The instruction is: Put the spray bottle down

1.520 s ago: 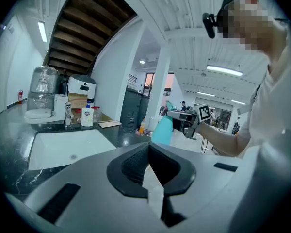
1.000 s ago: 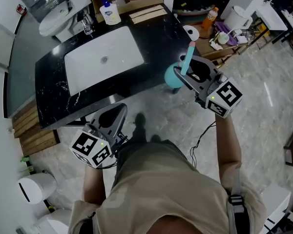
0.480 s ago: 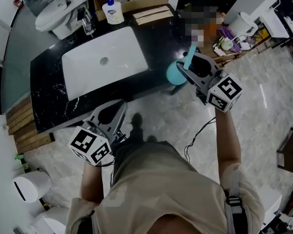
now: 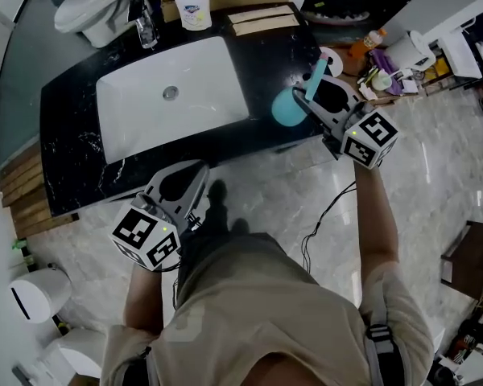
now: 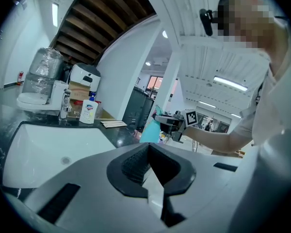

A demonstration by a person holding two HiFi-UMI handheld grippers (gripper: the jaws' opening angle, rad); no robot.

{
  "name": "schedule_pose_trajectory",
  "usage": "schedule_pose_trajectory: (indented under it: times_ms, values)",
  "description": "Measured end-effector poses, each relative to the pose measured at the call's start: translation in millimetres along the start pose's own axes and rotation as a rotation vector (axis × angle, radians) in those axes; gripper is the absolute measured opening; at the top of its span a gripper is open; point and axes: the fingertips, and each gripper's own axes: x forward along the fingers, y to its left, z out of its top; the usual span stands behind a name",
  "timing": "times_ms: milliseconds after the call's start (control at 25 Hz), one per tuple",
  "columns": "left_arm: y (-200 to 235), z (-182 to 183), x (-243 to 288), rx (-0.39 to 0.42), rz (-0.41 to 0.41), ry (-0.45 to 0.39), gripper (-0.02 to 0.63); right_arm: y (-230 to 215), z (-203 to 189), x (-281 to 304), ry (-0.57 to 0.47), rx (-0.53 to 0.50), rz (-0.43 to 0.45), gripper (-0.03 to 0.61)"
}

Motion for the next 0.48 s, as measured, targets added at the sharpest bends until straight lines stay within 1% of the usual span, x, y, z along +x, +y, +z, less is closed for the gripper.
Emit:
schedule_pose_trajectory:
  times_ms: [120,480]
  values:
    - [8.0,-0.2,3.0,-0.01,0.004,0.005,0.011,-10.5,-5.9,14.1,0.03,-0.005,0.009,0.161]
    - [26.9,2.7,13.4,-0.033,0.006,0.02,0.011,-37.4,-22.0,47.6,0.071,0.01,0.01,0.161]
